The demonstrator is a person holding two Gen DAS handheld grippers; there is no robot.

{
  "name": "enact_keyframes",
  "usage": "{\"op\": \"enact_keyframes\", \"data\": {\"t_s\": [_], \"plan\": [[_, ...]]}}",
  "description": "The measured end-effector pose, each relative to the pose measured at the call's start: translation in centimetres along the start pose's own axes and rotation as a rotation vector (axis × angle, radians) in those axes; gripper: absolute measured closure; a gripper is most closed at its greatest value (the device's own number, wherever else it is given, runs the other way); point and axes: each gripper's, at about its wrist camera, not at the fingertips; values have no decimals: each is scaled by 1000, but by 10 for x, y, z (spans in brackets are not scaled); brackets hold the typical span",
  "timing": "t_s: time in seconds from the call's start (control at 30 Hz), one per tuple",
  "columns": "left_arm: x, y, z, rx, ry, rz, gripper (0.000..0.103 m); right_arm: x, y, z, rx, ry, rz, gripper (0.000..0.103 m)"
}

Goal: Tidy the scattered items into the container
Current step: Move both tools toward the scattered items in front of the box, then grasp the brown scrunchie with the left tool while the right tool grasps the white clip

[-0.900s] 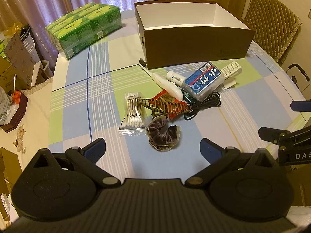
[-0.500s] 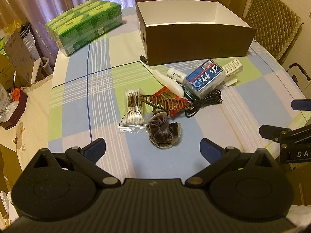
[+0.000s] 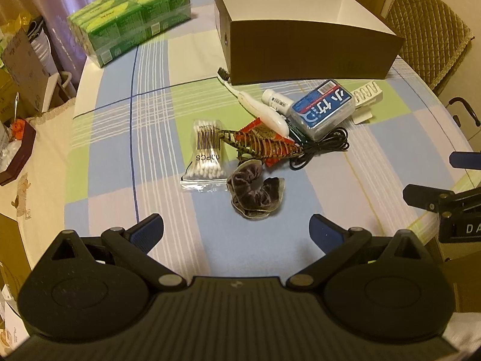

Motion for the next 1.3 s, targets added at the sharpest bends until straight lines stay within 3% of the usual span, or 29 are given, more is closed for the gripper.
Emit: {"op": "enact_keyframes", "data": {"t_s": [0.33, 0.77, 0.9, 1.17, 1.3], "plan": [[13, 4, 4, 29, -24, -63, 4, 12, -10, 8, 23, -5, 26, 0], [42, -5, 7, 140, -46, -71, 14, 33, -24, 25, 6, 2, 68, 0], [54, -11, 8, 170, -44, -70, 26, 39, -31, 28, 5, 14, 80, 0], [79, -23, 12, 199, -22, -77, 34, 50, -47, 33, 3, 33, 92, 0], [91, -26, 11, 205, 3, -63, 46, 53, -54, 33, 6, 44, 96, 0]]}}
Point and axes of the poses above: each gripper's, at about its wrist camera, not at the fingertips, and x roughly the way its jaws point, y to its left, z to its top, and after that the axes turned 14 degrees about -x, right-handed
